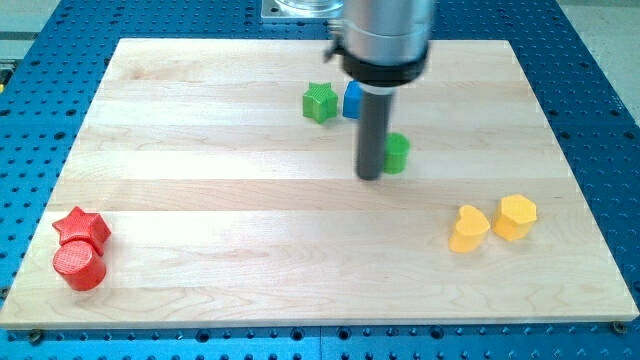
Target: Move the red blocks below the hexagon
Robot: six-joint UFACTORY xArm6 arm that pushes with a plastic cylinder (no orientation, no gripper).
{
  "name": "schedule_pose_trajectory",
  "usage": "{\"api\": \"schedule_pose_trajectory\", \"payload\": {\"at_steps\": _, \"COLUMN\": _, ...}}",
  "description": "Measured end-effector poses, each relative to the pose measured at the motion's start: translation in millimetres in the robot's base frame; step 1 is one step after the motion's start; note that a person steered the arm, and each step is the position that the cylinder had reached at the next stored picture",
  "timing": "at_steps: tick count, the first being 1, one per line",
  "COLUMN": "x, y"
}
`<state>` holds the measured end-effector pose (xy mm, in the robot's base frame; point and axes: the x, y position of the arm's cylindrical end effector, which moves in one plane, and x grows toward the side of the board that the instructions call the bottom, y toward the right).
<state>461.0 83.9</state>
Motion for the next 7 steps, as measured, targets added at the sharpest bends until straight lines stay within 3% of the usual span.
{"api": "schedule_pose_trajectory", "payload": {"at_steps": 1, "x": 33.6, "y": 19.5}}
{"api": "schedule_pose_trajectory", "payload": {"at_steps": 2, "x": -40.3, "y": 20.0}}
{"api": "schedule_pose_trajectory", "payload": {"at_steps": 3, "x": -115.5, "y": -34.6}}
{"api": "schedule_pose_trajectory", "payload": {"at_steps": 4, "x": -60.3, "y": -1.2}}
{"api": "schedule_pose_trajectory", "payload": {"at_steps": 5, "x": -57.2, "y": 45.1}}
{"api": "schedule_pose_trajectory", "payload": {"at_steps": 6, "x": -57.4, "y": 173.7}}
{"api": "schedule_pose_trajectory", "payload": {"at_steps": 7, "x": -13.1, "y": 207.0}}
